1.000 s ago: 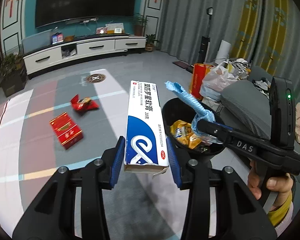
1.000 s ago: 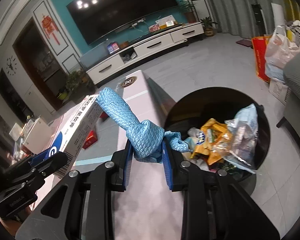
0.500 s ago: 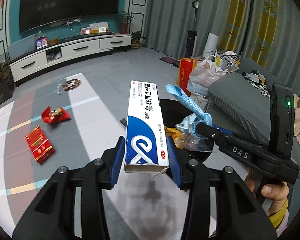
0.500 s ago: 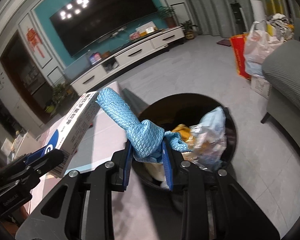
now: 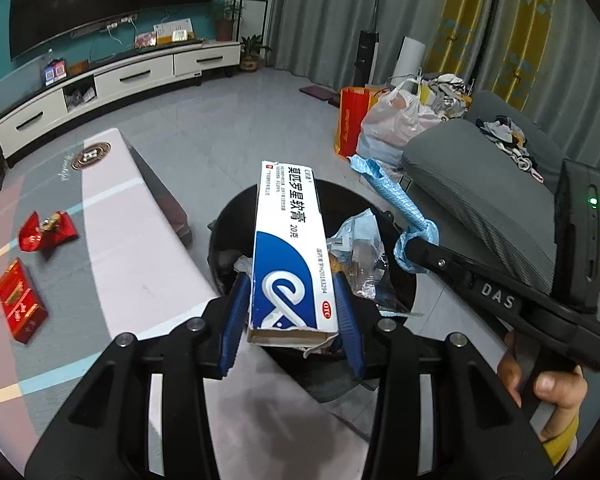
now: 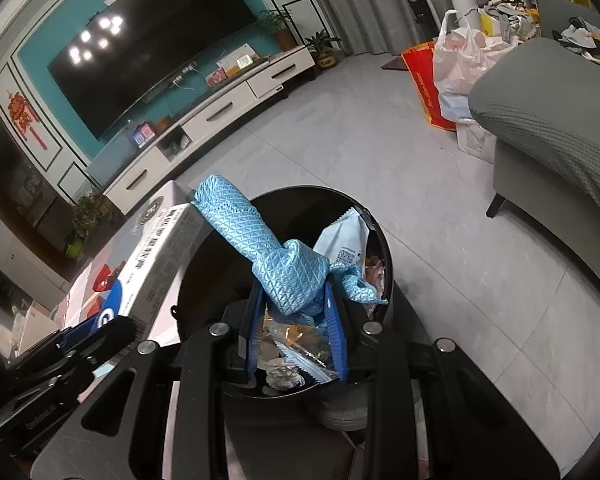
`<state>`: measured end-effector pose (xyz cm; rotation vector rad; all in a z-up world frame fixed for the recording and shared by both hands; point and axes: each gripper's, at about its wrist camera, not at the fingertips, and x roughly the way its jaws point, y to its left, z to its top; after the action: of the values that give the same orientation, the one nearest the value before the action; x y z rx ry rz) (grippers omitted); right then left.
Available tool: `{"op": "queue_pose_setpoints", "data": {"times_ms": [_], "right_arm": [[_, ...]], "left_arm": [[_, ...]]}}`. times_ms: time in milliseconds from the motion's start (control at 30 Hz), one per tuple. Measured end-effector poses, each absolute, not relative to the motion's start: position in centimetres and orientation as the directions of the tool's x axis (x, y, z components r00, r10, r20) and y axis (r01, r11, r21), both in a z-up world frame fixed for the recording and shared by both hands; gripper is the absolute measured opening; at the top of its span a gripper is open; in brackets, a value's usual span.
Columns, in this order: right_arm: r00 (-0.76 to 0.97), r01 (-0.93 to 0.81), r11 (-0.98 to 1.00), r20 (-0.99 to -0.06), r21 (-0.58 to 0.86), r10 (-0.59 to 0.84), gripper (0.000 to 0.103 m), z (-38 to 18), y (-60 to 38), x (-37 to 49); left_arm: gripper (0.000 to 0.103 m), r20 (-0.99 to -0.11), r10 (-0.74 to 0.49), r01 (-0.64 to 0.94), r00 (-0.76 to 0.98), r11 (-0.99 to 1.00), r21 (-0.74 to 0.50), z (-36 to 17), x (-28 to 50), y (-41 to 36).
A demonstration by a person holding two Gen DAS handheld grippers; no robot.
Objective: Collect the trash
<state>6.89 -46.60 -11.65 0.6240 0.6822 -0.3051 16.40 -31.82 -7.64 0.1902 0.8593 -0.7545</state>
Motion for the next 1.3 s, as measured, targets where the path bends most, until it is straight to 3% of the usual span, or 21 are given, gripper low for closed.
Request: {"op": "queue_pose_setpoints", "data": {"times_ms": [700, 1300], "right_arm": [[0.677, 0.482, 0.784, -0.734, 0.391, -0.050, 0.030, -14.2, -46.9, 10.2], [0.660, 0.481, 0.786, -0.750, 0.388, -0.033, 0.030, -15.0, -46.2, 11.3]], "left_arm": [[0.044, -0.806, -0.452, 0.654, 0.382, 0.749, -0.110, -11.6, 18.4, -35.2], [0.044, -0.821, -0.432, 0.642, 0.372, 0.759, -0.108, -12.0, 19.2, -35.7]]}}
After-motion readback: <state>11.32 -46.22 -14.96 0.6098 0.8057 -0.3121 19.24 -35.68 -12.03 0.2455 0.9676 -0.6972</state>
